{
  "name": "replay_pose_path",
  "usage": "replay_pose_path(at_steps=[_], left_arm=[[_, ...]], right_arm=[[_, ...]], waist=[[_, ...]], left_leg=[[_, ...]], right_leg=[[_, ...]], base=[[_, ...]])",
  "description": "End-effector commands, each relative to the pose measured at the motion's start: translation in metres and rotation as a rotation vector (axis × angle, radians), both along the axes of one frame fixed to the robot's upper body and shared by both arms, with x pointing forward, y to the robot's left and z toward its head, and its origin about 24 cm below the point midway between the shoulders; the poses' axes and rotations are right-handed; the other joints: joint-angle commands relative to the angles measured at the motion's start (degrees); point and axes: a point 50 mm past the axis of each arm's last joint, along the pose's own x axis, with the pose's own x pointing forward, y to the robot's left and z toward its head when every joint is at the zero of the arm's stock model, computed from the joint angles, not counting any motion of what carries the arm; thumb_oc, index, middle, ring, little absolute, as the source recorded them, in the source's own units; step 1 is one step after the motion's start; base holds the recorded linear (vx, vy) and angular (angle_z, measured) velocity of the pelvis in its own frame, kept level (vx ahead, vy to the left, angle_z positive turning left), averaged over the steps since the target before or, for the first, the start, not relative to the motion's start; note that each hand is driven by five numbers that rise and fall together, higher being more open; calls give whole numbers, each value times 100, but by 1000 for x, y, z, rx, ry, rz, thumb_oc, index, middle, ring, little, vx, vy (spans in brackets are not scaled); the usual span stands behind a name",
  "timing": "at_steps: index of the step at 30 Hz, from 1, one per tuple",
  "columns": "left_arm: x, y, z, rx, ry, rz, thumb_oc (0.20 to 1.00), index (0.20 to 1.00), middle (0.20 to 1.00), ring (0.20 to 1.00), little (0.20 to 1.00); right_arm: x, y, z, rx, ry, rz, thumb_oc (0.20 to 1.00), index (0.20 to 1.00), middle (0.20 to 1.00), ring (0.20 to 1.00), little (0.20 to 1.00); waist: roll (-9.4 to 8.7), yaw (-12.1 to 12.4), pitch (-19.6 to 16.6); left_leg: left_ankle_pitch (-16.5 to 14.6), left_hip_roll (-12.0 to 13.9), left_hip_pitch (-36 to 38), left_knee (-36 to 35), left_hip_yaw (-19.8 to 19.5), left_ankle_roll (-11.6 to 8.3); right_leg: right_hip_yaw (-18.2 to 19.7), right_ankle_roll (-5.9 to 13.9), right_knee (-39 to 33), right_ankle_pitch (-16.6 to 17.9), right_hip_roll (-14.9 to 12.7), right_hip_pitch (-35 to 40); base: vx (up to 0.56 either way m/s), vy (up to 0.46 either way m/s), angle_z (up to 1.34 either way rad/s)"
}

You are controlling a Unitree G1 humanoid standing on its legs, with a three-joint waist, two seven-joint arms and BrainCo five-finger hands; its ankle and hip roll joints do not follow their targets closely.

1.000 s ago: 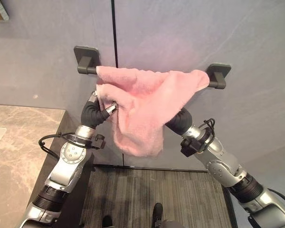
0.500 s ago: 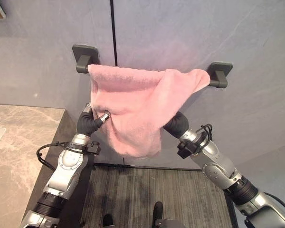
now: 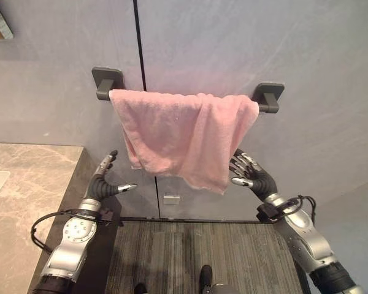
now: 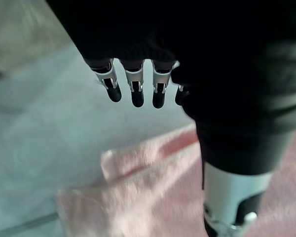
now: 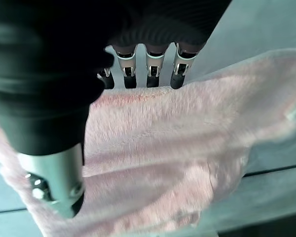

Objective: Put brush and paste in cup on sink, flatten towel.

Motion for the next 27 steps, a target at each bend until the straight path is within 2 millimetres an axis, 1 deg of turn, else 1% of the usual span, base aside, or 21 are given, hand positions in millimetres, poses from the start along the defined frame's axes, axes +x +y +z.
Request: replay_pose_path(at_steps=[1,3,4,5,7,8,9,11,13,15,16,18,19,20,21,25,27], left_arm=[[-4,18,24,149,-120,76,1000,1000,1000,1000,1000],[-11,25,34,204,-174,125,1000,1000,1000,1000,1000],[-14,30,44,233,-220,148,1000,1000,1000,1000,1000],[-15,32,52,259,-258,157,1000,1000,1000,1000,1000],[-21,38,75,347,-357,188,1000,1000,1000,1000,1000],[-23,41,86,402,-405,203,1000,1000,1000,1000,1000],[-27,39,102,450,-486,206,1000,1000,1000,1000,1000],[-30,30,125,569,-602,188,1000,1000,1000,1000,1000],[-33,19,142,665,-680,134,1000,1000,1000,1000,1000],[-37,6,161,793,-761,45,1000,1000,1000,1000,1000],[-37,-2,167,833,-785,-6,1000,1000,1000,1000,1000],[-37,-15,176,852,-826,-110,1000,1000,1000,1000,1000],[-37,-18,179,864,-825,-151,1000,1000,1000,1000,1000],[-35,-21,181,899,-818,-186,1000,1000,1000,1000,1000],[-32,-25,184,976,-803,-230,1000,1000,1000,1000,1000],[-23,-41,186,1046,-783,-362,1000,1000,1000,1000,1000],[-17,-47,185,1060,-773,-404,1000,1000,1000,1000,1000]], right_arm=[[-2,-18,45,-83,-254,-113,1000,1000,1000,1000,1000],[-8,-27,64,-199,-368,-177,1000,1000,1000,1000,1000],[-12,-31,79,-279,-451,-206,1000,1000,1000,1000,1000],[-14,-35,87,-307,-498,-237,1000,1000,1000,1000,1000],[-21,-37,113,-465,-636,-271,1000,1000,1000,1000,1000],[-24,-38,122,-512,-686,-289,1000,1000,1000,1000,1000],[-28,-38,135,-594,-771,-321,1000,1000,1000,1000,1000],[-35,-27,154,-651,-904,-313,1000,1000,1000,1000,1000],[-37,-18,162,-659,-971,-283,1000,1000,1000,1000,1000],[-40,-3,172,-696,-1046,-204,1000,1000,1000,1000,1000],[-39,3,174,-702,-1061,-159,1000,1000,1000,1000,1000],[-34,17,177,-744,-1080,-67,1000,1000,1000,1000,1000],[-31,21,179,-776,-1085,-32,1000,1000,1000,1000,1000],[-28,26,181,-846,-1108,-22,1000,1000,1000,1000,1000],[-23,32,184,-972,-1137,2,1000,1000,1000,1000,1000],[-8,53,186,-1143,-1180,90,1000,1000,1000,1000,1000],[1,63,188,-1188,-1202,109,1000,1000,1000,1000,1000]], waist=[[-1,-109,-505],[22,-120,-523],[35,-125,-523],[36,-128,-537],[32,-129,-543],[28,-132,-566],[26,-130,-594],[22,-131,-597],[25,-115,-609],[19,-106,-615],[9,-100,-614],[-18,-87,-612],[-18,-81,-607],[-19,-77,-611],[-20,-68,-605],[-12,-67,-588],[-9,-77,-577]], left_leg=[[200,165,-139,15,-106,-92],[184,161,-117,15,-96,-95],[147,163,-79,15,-93,-101],[168,160,-100,15,-96,-98],[146,158,-80,15,-109,-101],[143,159,-84,15,-116,-103],[132,157,-79,15,-114,-107],[120,154,-80,15,-119,-110],[115,145,-83,15,-129,-109],[113,138,-85,15,-127,-109],[111,133,-84,15,-125,-109],[115,121,-82,15,-118,-105],[115,115,-78,15,-108,-103],[113,110,-75,15,-101,-100],[69,104,-42,15,-89,-103],[128,80,-76,15,-76,-101],[135,70,-82,15,-73,-104]], right_leg=[[288,576,38,-364,-445,574],[300,582,38,-377,-446,588],[301,593,41,-406,-449,623],[302,590,38,-383,-456,608],[309,600,40,-396,-459,626],[314,602,40,-396,-461,625],[313,612,40,-399,-468,630],[320,618,44,-398,-473,629],[331,623,43,-395,-479,625],[340,632,41,-384,-491,615],[345,636,41,-381,-494,611],[355,645,38,-368,-500,605],[358,652,38,-360,-508,603],[362,661,38,-350,-515,602],[371,680,38,-369,-518,626],[389,689,38,-306,-544,579],[393,695,38,-299,-550,567]], base=[[4,15,-14],[15,22,-8],[5,19,-3],[0,0,0],[0,0,0],[0,0,0],[0,0,0],[0,0,0],[0,0,0],[0,0,0],[0,0,0],[0,0,0],[0,0,0],[0,0,0],[0,0,0],[0,0,0],[0,0,0]])
